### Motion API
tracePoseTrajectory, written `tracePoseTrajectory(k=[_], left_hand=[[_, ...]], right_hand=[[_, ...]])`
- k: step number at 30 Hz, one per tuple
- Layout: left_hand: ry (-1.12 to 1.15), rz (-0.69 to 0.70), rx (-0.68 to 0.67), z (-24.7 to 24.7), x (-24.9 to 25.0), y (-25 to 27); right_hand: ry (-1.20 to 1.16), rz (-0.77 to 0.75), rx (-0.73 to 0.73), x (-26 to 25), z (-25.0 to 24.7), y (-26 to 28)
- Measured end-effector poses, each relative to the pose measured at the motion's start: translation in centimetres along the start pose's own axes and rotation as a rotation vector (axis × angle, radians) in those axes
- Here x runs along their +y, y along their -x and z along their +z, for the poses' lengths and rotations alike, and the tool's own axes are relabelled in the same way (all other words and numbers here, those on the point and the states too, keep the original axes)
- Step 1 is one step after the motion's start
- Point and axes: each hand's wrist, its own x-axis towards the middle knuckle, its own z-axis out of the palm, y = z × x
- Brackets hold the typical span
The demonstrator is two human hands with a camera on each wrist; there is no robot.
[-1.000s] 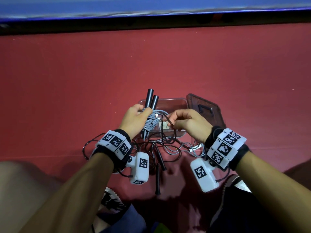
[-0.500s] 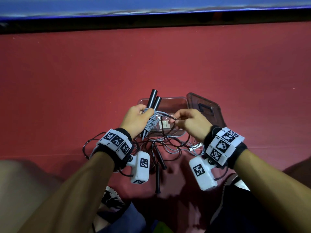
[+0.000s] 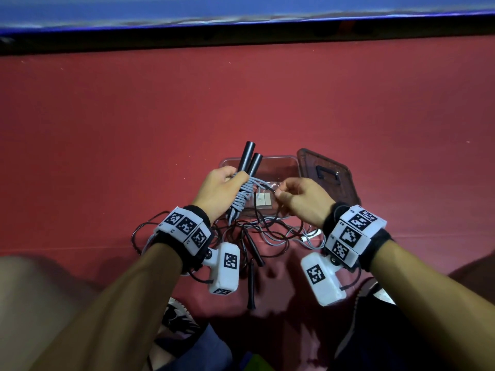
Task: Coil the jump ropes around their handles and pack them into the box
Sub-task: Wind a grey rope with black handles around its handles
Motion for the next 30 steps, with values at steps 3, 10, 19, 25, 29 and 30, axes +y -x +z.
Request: tracePoseTrajectory(k=[3,10,19,25,29,30], left_hand=[[0.033,0.005,-0.003,0.0,0.2,0.1],[0.026,0.005,0.034,-0.3,0.0,0.0],[0.086,-0.005,-0.095,0.5,-0.1,0.4],[0.150,0.000,-0.108,0.4,0.1,0.6],[0.136,0.010,-0.142,0.4,0.2,0.7],[0.130,0.014,-0.152,0.4,0.2,0.8]], right_hand=[[-0.018,0.049,-0.045,-0.3,0.0,0.2],[-0.145,-0.023,-0.104,-0.9,0.0,1.0],[-0.036,-0.061,-0.062,-1.6,-0.1,0.8],[0.032,-0.145,-0.119,-2.0,-0.1,1.2],[0.003,-0.185,-0.094,-1.9,-0.3,1.1],[0.015,-0.183,-0.086,-1.8,-0.4,1.1]])
